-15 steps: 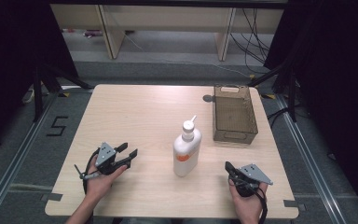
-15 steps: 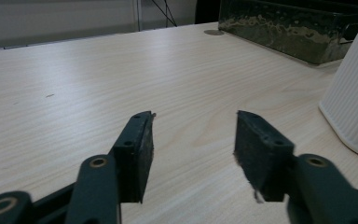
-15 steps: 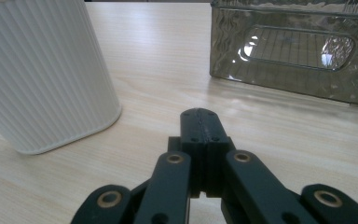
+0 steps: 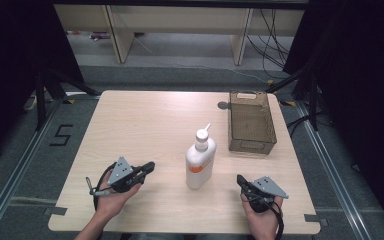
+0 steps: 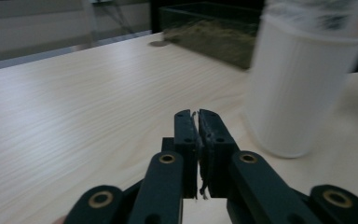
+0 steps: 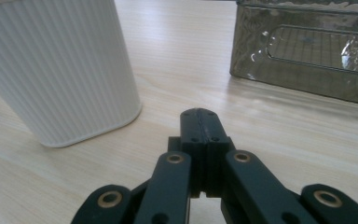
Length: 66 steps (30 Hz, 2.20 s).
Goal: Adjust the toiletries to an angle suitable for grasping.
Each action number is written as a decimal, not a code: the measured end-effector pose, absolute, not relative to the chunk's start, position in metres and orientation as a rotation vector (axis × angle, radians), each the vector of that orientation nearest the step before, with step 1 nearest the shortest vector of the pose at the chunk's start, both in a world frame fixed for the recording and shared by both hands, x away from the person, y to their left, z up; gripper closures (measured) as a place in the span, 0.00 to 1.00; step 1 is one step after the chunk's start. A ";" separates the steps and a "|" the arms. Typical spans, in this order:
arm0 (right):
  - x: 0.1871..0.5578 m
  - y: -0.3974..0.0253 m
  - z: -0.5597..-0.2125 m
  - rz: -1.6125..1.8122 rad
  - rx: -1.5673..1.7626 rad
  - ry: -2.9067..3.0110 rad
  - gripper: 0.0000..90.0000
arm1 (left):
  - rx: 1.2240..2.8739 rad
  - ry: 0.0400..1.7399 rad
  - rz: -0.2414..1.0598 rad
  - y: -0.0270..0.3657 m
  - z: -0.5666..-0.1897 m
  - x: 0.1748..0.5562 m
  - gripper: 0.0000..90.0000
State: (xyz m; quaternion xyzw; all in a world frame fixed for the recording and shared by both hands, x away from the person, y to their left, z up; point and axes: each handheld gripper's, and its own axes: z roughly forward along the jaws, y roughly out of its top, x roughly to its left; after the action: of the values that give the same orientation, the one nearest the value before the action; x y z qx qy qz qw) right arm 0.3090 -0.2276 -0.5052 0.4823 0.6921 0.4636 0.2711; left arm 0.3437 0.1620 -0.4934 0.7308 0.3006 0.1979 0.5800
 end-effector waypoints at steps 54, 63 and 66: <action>0.305 -0.219 -0.490 1.303 1.306 1.822 0.83 | 1.829 0.449 0.551 0.108 -0.468 0.351 0.90; 0.306 -0.193 -0.453 1.351 1.174 1.705 0.59 | 1.737 0.685 0.521 0.154 -0.498 0.343 0.52; 0.309 -0.182 -0.443 1.375 1.180 1.675 0.54 | 1.744 0.729 0.554 0.164 -0.510 0.344 0.44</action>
State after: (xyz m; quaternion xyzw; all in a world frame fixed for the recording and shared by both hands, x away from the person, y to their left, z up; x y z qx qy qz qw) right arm 0.3086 -0.1821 -0.4432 0.4512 0.6406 0.5260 0.3308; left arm 0.3444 0.1637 -0.5096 0.7376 0.3084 0.2345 0.5531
